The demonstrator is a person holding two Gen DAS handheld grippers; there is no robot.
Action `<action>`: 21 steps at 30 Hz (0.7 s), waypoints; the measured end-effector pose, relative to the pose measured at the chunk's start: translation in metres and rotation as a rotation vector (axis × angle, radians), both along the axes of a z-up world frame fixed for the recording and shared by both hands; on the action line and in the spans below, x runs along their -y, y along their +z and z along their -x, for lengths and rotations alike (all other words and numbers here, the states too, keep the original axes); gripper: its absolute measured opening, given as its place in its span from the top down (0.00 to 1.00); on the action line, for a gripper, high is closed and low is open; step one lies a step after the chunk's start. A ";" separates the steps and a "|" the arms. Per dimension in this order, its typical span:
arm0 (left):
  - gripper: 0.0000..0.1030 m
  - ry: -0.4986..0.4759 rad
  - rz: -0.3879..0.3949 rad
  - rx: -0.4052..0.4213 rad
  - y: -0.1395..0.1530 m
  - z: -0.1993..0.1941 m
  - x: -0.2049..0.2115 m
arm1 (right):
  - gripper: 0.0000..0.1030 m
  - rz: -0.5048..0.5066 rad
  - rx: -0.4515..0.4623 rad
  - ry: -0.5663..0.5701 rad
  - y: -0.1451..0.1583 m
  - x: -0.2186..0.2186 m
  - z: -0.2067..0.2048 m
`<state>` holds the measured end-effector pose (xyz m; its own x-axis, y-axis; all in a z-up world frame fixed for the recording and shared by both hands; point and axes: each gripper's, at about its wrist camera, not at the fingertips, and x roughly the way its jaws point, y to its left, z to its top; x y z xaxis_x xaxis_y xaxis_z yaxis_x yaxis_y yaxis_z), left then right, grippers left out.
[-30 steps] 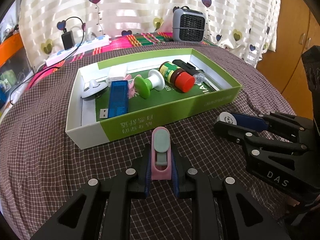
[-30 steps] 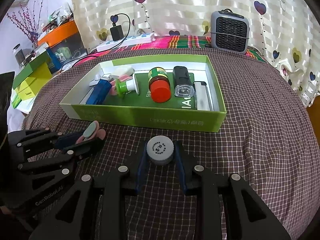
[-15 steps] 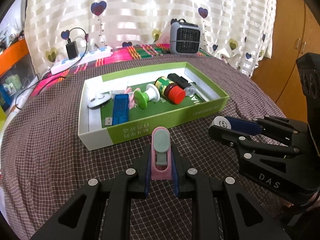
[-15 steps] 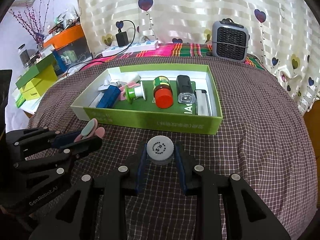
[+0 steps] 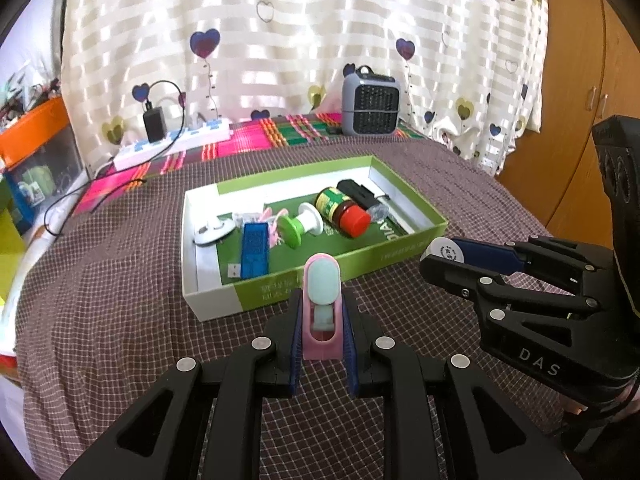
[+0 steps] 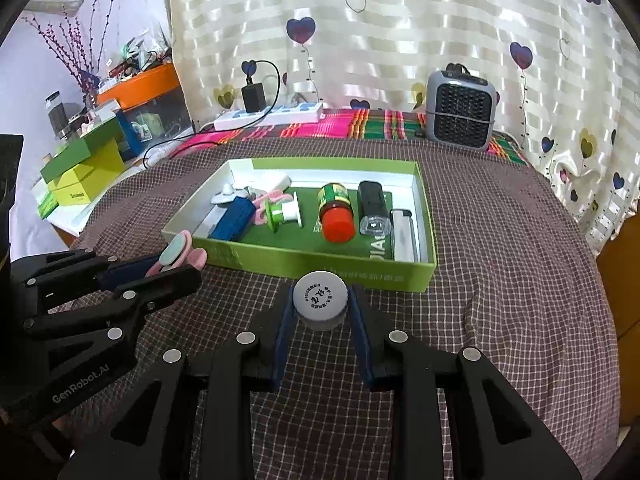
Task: Organize rigid objects
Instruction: 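Lift the pink clip and white cap and carry both over the green box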
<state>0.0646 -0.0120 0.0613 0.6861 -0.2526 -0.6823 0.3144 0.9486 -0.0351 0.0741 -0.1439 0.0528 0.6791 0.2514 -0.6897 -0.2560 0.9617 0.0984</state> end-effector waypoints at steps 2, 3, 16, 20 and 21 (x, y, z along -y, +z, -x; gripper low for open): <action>0.84 -0.002 0.002 0.009 0.004 -0.001 0.000 | 0.72 0.001 0.007 0.000 0.004 0.000 0.000; 0.84 -0.002 0.003 0.013 0.005 -0.002 0.000 | 0.72 0.000 0.011 0.002 0.005 0.000 0.000; 0.84 0.001 0.027 0.036 0.018 -0.019 -0.006 | 0.72 -0.021 0.030 0.006 0.019 0.002 -0.014; 0.84 0.012 0.037 0.032 0.019 -0.025 -0.008 | 0.72 -0.025 0.023 -0.006 0.019 0.006 -0.022; 0.84 0.014 0.042 0.030 0.019 -0.027 -0.008 | 0.72 -0.026 0.020 -0.008 0.018 0.007 -0.025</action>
<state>0.0917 -0.0041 0.0801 0.7094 -0.2709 -0.6506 0.3026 0.9508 -0.0660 0.0991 -0.1513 0.0711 0.6947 0.2638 -0.6692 -0.2504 0.9608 0.1188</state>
